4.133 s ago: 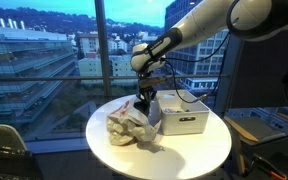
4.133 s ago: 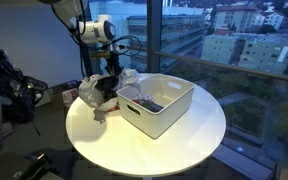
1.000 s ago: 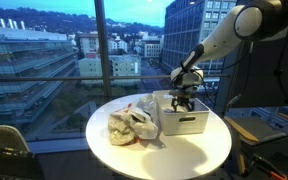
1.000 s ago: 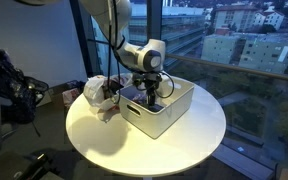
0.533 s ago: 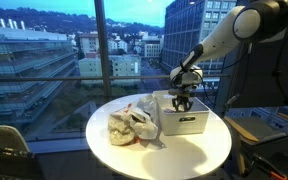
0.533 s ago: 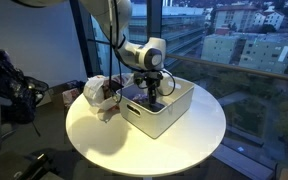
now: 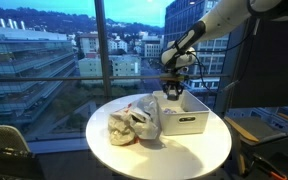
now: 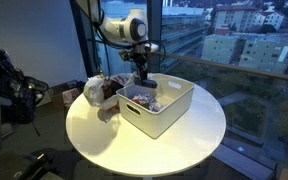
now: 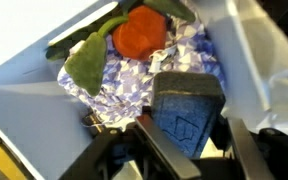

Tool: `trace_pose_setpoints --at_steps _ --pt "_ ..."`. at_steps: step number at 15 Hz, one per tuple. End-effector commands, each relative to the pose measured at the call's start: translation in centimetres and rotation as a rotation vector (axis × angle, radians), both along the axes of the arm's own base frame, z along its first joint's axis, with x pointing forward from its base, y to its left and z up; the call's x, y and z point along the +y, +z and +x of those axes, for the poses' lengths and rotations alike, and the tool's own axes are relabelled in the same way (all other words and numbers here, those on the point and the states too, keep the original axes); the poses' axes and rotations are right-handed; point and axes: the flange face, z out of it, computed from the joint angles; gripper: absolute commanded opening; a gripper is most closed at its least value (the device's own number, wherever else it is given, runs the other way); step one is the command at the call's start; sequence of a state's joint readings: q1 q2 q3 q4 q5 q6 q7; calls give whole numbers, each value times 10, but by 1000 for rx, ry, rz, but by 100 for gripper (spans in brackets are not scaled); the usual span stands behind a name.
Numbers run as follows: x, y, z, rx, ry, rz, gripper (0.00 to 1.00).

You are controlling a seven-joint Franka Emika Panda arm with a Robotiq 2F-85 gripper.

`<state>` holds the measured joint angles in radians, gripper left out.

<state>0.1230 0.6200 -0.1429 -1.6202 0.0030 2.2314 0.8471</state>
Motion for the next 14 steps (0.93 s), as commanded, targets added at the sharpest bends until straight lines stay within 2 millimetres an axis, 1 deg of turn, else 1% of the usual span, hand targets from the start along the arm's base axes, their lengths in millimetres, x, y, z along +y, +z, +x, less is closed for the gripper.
trace_pose_setpoints --at_steps 1,2,4,6,7,13,14 --pt "57 48 -28 12 199 44 31" --pt "72 54 -33 17 251 65 31" --pt "99 58 -39 31 349 123 31" --pt "115 50 -38 36 456 160 31" --pt "121 44 -37 42 507 183 31" --pt "155 -20 -23 124 841 210 31" --pt "166 -27 -21 131 896 202 31"
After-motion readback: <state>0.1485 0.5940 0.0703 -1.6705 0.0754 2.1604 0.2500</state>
